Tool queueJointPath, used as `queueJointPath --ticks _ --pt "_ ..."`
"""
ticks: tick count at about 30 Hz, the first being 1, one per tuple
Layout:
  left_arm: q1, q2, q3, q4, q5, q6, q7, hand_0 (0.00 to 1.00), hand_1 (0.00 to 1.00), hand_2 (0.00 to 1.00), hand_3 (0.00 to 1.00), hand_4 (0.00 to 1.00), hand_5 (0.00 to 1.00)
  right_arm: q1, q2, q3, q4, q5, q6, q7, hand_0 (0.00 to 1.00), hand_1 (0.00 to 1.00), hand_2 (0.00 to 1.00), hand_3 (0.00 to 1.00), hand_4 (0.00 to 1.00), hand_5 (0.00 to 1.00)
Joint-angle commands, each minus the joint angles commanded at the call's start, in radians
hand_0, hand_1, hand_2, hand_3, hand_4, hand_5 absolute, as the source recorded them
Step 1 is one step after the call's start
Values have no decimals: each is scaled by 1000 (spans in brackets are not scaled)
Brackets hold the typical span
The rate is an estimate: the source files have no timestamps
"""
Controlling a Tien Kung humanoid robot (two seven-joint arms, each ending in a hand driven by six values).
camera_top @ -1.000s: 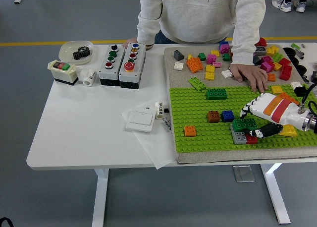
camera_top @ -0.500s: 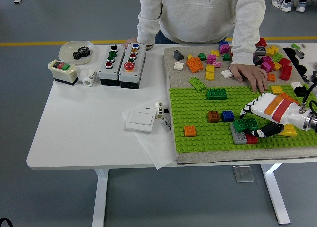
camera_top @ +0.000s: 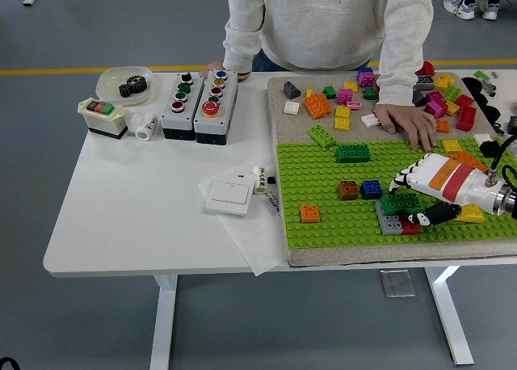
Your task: Pick up the brick,pile it on top of brick,press brick,pick up the brick,pile it on top of brick,press brick
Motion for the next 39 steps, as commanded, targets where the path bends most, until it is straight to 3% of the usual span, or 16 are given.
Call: queueJointPath --ticks 18,32,36,37,39 --pt "-1 1 2 0 1 -1 0 767 755 755 595 660 597 -2 -8 20 20 -7 13 0 363 529 667 732 869 395" --pt "-3 2 0 0 5 -2 -1 765 754 755 594 661 596 -6 -22 62 33 -1 29 0 372 553 692 822 998 449" --pt "-3 2 1 1 4 0 -2 765 754 755 594 661 596 -12 -31 87 55 -23 56 0 372 553 692 822 998 449" --pt "-2 2 2 1 3 1 -3 765 753 755 595 661 597 -15 -38 101 68 -35 69 0 381 562 715 844 998 511" --pt "-2 2 2 2 3 1 -3 765 753 755 595 661 597 -21 -46 122 84 -43 81 0 381 562 715 844 998 511"
